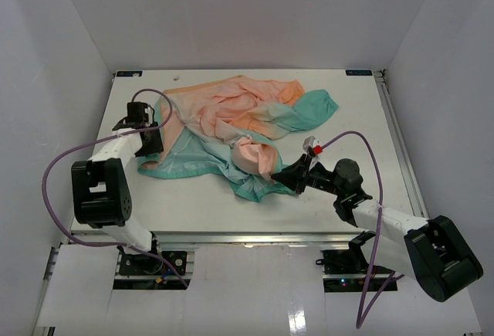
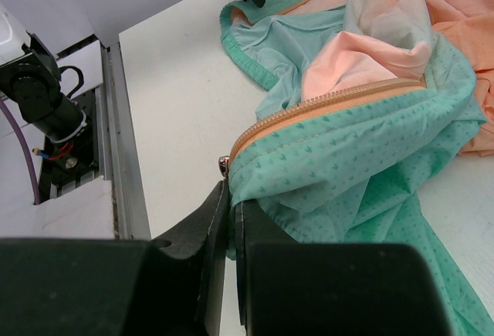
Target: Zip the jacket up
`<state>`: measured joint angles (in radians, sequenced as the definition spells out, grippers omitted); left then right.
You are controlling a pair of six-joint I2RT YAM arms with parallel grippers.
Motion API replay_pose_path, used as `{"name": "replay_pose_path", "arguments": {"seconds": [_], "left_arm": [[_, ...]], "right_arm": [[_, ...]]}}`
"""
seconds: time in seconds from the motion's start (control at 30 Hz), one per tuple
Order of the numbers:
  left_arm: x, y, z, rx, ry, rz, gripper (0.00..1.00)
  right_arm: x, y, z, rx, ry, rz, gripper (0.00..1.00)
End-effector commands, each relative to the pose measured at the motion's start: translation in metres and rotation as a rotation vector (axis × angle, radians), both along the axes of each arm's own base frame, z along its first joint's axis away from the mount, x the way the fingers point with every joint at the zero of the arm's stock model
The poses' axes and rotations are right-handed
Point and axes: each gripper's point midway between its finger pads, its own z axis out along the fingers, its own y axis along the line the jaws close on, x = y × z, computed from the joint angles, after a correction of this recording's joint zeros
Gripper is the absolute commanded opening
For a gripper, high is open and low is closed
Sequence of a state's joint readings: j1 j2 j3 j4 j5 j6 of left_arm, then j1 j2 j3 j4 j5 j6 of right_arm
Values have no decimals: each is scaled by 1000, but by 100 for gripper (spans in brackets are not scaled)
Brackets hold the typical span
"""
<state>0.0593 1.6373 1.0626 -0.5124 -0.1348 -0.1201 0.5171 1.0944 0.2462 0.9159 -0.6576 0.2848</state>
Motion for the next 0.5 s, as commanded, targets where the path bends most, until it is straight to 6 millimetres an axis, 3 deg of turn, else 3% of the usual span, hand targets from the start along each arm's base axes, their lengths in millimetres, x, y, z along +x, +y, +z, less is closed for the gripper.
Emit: {"name": "replay_pose_path", "arguments": {"seconds": [0.0,0.27,0.47], "left_arm": [[12,-10,-3,86,23,-48,56],[10,-11,-10,130,51,-31,50],[11,-5,-2,155,29,-4,47]], "right_arm": [[0,-1,9,20,-33,-9,8],[2,-2,4,10,-23,-21,8],[3,-3,4,9,-25,-30,8]]}}
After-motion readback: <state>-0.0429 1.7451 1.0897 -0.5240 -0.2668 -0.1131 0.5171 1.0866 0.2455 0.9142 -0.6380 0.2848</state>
